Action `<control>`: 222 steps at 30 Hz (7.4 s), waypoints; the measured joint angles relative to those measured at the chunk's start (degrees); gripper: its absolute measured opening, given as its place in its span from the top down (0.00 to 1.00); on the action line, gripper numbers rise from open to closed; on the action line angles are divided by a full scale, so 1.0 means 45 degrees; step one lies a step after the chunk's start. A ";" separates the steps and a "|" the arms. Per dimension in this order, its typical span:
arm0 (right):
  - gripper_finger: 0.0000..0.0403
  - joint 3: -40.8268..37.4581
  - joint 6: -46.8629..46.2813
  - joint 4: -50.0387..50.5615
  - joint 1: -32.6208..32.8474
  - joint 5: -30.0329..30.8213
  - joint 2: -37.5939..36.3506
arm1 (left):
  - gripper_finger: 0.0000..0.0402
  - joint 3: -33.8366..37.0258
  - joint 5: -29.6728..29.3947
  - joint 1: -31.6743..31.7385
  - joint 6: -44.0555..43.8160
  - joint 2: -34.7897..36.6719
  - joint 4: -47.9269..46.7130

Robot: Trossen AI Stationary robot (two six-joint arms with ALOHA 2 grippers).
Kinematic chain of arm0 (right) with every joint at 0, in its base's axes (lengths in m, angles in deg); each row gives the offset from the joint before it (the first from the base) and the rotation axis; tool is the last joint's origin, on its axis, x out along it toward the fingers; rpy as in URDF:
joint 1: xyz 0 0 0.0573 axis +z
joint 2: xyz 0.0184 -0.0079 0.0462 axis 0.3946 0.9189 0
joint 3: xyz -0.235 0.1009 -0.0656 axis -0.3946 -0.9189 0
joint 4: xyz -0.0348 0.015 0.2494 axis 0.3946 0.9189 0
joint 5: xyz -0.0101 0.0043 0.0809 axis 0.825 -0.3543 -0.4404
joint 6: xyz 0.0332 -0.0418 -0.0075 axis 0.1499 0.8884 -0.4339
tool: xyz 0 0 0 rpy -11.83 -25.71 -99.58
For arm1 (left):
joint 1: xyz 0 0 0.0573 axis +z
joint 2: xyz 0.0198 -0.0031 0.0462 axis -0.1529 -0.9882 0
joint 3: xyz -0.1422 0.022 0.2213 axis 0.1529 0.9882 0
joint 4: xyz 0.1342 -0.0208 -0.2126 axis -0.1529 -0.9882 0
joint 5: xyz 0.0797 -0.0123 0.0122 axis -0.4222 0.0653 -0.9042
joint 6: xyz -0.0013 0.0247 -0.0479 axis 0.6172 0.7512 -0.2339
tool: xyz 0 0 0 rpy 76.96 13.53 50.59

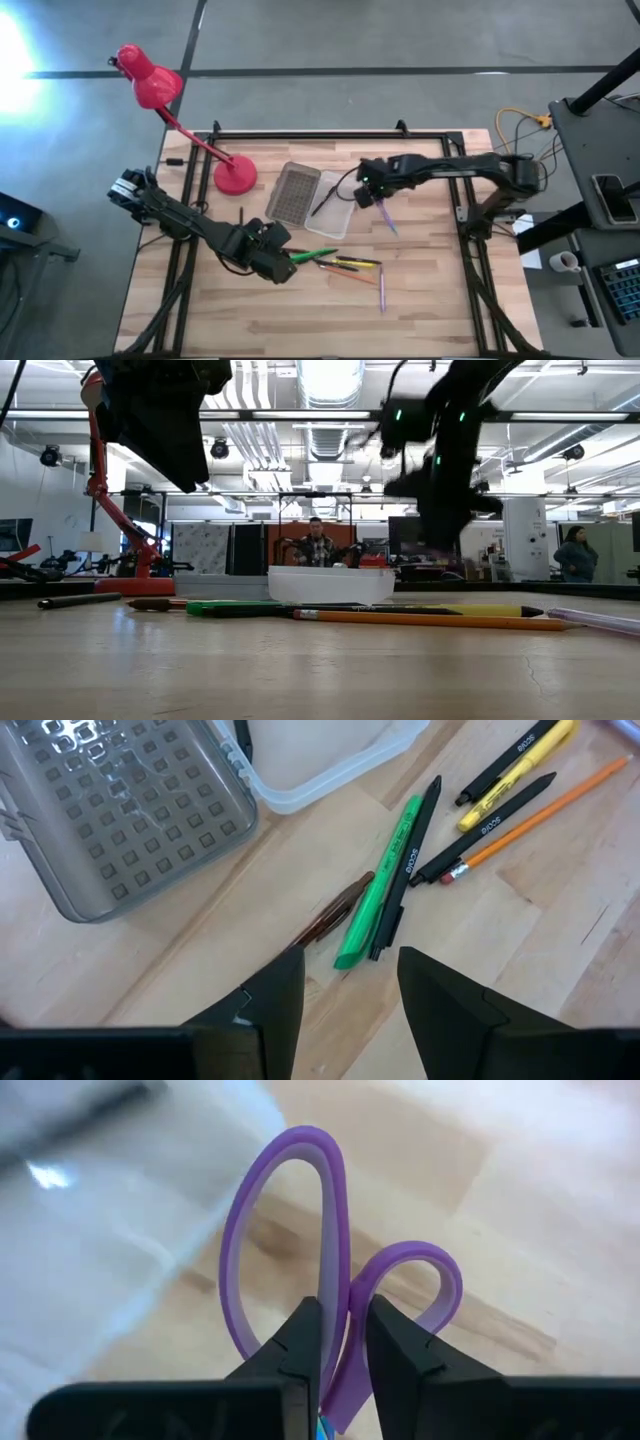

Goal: Pick & place school supplies into a supply box
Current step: Put the purple scissors into the supply box, then put the purple pen into the supply box, then put the black pen into the supply box

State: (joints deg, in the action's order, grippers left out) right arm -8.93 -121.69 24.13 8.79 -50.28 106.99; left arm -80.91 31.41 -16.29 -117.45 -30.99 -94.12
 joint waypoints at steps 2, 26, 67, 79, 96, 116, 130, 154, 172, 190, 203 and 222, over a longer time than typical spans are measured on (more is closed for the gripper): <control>0.89 -0.0055 -0.0014 -0.0602 0.0130 0.0280 -0.0774 | 0.63 0.0018 -0.0026 0.0000 -0.0034 0.0000 -0.0001; 0.83 0.1080 -0.7642 -0.5826 0.1499 0.1554 0.2560 | 0.63 0.0025 -0.0017 -0.0169 -0.0344 0.0044 0.0184; 0.89 0.5671 1.0818 0.1097 0.1527 -0.4461 0.5376 | 0.63 0.0045 -0.0108 -0.0684 -0.1530 0.0141 -0.0056; 0.89 0.8953 0.9701 0.0731 0.1544 -0.4452 0.7527 | 0.63 0.0078 -0.0145 -0.1399 -0.3121 0.0191 -0.0102; 0.89 0.9687 0.9269 0.2667 0.0962 -0.3783 0.7406 | 0.63 0.0083 -0.0470 -0.1617 -0.3511 0.0189 -0.0210; 0.86 0.1401 0.7403 0.2073 0.3907 -0.4978 0.1420 | 0.63 0.0130 -0.0897 -0.1807 -0.3721 0.0189 -0.0669; 0.52 -0.1174 -0.4176 -0.0747 0.6964 -0.4645 0.0524 | 0.63 0.0200 -0.1160 -0.1807 -0.3575 0.0189 -0.0661; 0.73 -0.0079 -1.1449 -0.0301 0.9557 -0.1959 0.2604 | 0.63 0.0293 -0.1160 -0.1846 -0.2995 0.0189 -0.0647; 0.89 -0.0570 -1.3125 -0.1153 1.0222 -0.2013 0.2516 | 0.63 0.0603 -0.1121 -0.2035 -0.2996 0.0189 -0.0502; 0.96 -0.0821 -0.9666 -0.2095 0.7971 0.3500 -0.0676 | 0.63 0.0776 -0.1101 -0.2529 -0.3567 0.0191 -0.0543; 0.96 -0.1531 -0.6804 -0.8435 0.1747 0.0635 0.0131 | 0.63 0.1278 -0.0927 -0.2801 -0.5011 0.0228 -0.0521; 0.61 0.0022 -0.3112 -0.8473 0.1475 -0.1512 0.1222 | 0.63 0.1263 -0.0292 -0.2575 -0.7262 0.0777 -0.2096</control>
State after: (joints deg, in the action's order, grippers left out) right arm -8.83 -135.69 -14.00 15.43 -57.09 112.49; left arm -75.23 30.10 -27.87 -150.13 -27.50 -103.55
